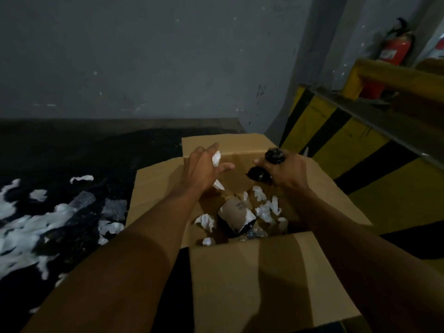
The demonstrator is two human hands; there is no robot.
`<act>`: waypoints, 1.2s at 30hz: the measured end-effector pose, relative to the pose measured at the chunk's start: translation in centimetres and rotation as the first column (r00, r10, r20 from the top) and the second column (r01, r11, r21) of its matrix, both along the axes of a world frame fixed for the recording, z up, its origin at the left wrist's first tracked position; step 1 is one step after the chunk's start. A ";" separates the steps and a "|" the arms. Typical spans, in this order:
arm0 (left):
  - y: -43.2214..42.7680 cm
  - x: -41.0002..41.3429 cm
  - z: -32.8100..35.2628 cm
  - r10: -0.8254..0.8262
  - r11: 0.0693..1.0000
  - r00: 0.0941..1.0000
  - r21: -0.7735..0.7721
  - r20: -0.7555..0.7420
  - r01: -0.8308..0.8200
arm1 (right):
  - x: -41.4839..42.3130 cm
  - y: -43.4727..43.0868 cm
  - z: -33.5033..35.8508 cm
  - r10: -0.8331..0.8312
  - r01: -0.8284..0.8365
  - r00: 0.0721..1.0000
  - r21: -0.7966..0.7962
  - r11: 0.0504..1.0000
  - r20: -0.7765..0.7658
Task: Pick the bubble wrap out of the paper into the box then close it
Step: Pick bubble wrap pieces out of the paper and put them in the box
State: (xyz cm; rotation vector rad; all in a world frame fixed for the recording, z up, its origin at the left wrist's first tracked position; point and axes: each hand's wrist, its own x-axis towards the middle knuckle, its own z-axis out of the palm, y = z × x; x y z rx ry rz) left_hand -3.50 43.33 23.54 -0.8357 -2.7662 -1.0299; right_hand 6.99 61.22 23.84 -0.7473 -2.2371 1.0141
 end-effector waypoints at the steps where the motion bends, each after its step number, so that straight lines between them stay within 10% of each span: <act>1: 0.4 0.0 -0.4 0.026 1.000 1.000 -0.014 0.005 -0.026 | -0.3 0.6 -0.4 0.027 -0.027 1.000 -0.008 1.000 0.009; 23: 5.4 -3.3 -8.9 0.094 0.962 0.967 -0.271 0.238 -0.026 | -7.6 6.2 -10.7 0.234 -0.195 0.867 -0.132 0.972 0.439; 36: 5.0 -4.1 -9.2 0.111 0.957 0.975 -0.285 0.192 -0.053 | -7.2 6.6 -9.9 0.229 -0.241 0.903 -0.013 0.971 0.364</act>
